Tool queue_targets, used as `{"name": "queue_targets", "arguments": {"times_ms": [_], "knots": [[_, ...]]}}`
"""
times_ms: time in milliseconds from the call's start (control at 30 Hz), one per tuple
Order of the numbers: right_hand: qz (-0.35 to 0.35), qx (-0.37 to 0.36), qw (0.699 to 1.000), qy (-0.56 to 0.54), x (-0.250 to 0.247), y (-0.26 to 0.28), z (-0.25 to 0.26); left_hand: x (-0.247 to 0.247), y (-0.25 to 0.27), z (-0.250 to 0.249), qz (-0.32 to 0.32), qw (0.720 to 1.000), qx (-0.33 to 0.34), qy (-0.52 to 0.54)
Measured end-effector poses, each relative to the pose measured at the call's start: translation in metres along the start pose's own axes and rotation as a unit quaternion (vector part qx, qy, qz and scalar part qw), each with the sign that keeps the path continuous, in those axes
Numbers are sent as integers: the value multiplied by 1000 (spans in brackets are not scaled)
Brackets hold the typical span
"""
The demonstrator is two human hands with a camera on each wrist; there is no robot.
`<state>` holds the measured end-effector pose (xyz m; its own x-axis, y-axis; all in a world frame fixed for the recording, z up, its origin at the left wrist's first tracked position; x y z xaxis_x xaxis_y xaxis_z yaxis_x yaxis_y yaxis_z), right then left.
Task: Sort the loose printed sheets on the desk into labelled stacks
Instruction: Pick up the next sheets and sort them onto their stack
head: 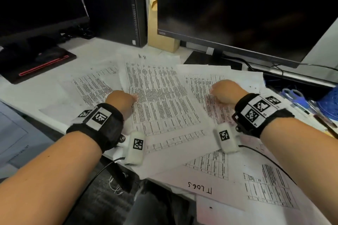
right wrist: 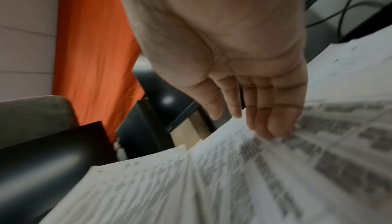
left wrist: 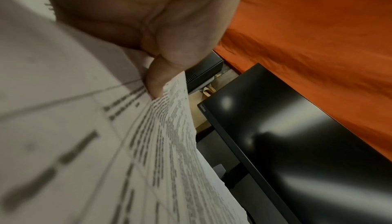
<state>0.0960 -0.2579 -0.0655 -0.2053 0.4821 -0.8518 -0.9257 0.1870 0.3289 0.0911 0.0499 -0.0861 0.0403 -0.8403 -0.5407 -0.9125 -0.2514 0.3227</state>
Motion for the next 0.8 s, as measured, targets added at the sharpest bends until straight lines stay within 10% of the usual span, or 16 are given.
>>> {"name": "queue_targets", "arguments": {"times_ms": [200, 333, 600, 800], "knots": [[72, 103, 972, -199, 4, 1, -9, 7, 4, -3, 35, 998, 29, 48], [31, 40, 999, -13, 8, 2, 0, 14, 12, -6, 56, 990, 52, 120], [70, 5, 969, -238, 9, 7, -15, -24, 19, -18, -184, 968, 148, 81], [126, -24, 916, -380, 8, 28, 2, -7, 26, -29, 17, 905, 96, 414]]}}
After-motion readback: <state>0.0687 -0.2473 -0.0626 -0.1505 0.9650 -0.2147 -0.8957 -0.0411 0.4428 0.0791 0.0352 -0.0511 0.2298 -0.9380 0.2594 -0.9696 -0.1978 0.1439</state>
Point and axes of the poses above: each hand's wrist, its own y-axis away from the middle knuckle, its own x-axis out of the palm, z = x × y, the point moved 4 cm from there along -y, towards the middle knuckle, and after that the axes turned 14 degrees about y, right-handed, at the moved point
